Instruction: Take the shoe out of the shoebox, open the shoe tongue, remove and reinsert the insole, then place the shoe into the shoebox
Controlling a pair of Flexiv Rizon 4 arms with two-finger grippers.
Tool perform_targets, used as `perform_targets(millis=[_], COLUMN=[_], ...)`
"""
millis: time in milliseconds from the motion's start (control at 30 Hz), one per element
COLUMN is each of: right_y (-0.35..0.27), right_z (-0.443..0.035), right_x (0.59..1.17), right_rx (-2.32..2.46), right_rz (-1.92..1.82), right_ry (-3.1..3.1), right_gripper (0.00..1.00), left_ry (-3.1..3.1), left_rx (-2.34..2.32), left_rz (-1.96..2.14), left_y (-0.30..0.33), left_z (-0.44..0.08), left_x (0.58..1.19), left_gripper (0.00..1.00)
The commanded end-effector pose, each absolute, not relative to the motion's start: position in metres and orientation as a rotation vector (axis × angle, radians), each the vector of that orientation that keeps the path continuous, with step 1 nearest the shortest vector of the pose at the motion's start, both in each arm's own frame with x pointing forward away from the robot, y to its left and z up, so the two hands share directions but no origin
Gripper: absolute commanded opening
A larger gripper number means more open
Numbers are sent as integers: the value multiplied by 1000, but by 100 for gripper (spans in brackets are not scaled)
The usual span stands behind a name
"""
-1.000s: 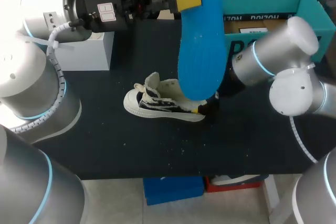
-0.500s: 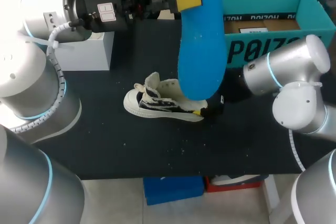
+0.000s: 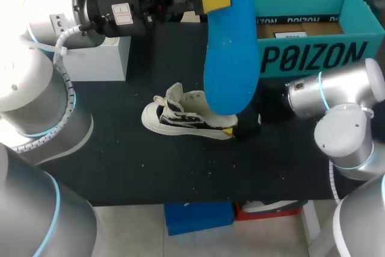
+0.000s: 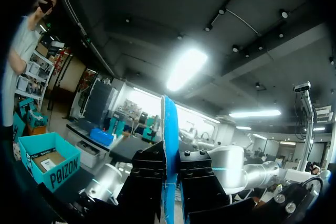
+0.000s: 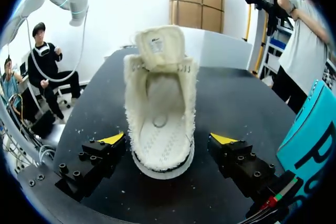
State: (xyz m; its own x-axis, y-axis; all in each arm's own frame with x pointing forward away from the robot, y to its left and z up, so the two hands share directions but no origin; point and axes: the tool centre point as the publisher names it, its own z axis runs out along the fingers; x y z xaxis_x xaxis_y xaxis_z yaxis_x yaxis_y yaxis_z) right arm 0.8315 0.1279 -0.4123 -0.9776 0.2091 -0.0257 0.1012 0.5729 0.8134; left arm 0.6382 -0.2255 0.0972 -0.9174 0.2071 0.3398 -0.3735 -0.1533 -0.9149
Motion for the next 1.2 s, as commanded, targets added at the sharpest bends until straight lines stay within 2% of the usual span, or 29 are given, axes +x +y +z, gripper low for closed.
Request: perform_targets(millis=[33, 300, 667, 1200], right_y=[125, 122, 137, 172], right_z=[-409, -388, -385, -378], right_x=[832, 840, 850, 872], right_rx=[256, 197, 139, 16], right_rz=[1291, 842, 291, -89], right_ry=[2719, 2914, 3028, 3046], right_gripper=[100, 100, 100, 100], left_ry=[-1745, -1745, -1745, -1745], left_rx=[190, 190, 190, 190], left_rz=[2127, 2127, 2127, 2127], left_y=[-227, -227, -227, -227], left_z=[97, 97, 97, 97], left_x=[638, 638, 638, 638], left_gripper=[0, 0, 0, 0])
